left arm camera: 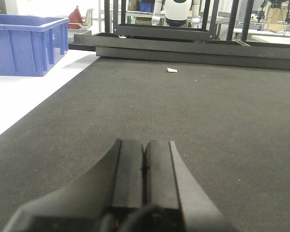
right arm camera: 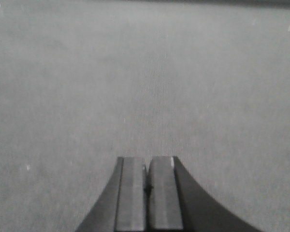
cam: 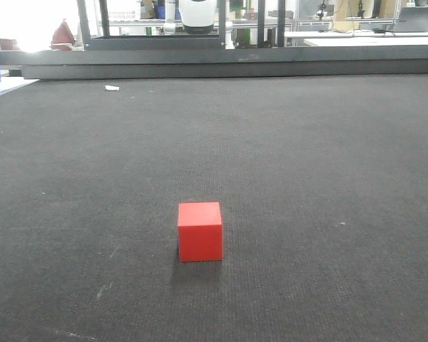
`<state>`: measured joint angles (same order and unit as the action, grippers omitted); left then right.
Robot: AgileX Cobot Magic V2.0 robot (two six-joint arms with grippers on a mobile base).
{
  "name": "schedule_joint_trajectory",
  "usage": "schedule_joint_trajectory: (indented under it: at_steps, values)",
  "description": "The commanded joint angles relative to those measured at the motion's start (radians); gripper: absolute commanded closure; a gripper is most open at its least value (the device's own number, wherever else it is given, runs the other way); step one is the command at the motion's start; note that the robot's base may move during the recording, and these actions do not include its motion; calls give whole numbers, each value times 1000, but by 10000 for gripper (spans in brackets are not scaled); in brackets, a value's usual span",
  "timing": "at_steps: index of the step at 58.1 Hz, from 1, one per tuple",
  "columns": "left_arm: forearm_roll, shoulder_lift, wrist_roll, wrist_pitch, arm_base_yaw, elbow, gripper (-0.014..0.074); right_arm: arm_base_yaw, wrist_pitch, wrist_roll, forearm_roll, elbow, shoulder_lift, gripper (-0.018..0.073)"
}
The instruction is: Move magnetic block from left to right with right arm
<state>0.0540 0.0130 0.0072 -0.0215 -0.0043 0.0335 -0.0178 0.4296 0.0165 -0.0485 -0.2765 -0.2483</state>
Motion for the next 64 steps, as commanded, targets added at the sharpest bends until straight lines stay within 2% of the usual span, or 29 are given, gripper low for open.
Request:
schedule_joint_trajectory:
  at_steps: [1, 13, 17, 21, 29, 33, 52, 64]
  values:
    - [3, 12, -7, 78, -4, 7, 722, 4, -29, 8, 10, -71, -91, 502]
    - [3, 12, -7, 78, -4, 7, 722, -39, 81, -72, 22, -132, -254, 495]
    - [3, 12, -7, 78, -4, 7, 722, -61, 117, -126, 49, -148, -300, 445]
    - [3, 12, -7, 78, -4, 7, 722, -81, 149, -176, 77, -168, -346, 337]
    - [3, 12, -7, 78, -4, 7, 722, -116, 211, -299, 148, -222, -439, 2]
    - [3, 12, -7, 78, -4, 7, 722, -129, 250, -348, 148, -259, -473, -88]
    - [3, 12, -7, 78, -4, 7, 722, -293, 479, -403, 108, -474, -695, -64]
    - [3, 12, -7, 78, -4, 7, 722, -410, 527, -532, 73, -612, -881, -64]
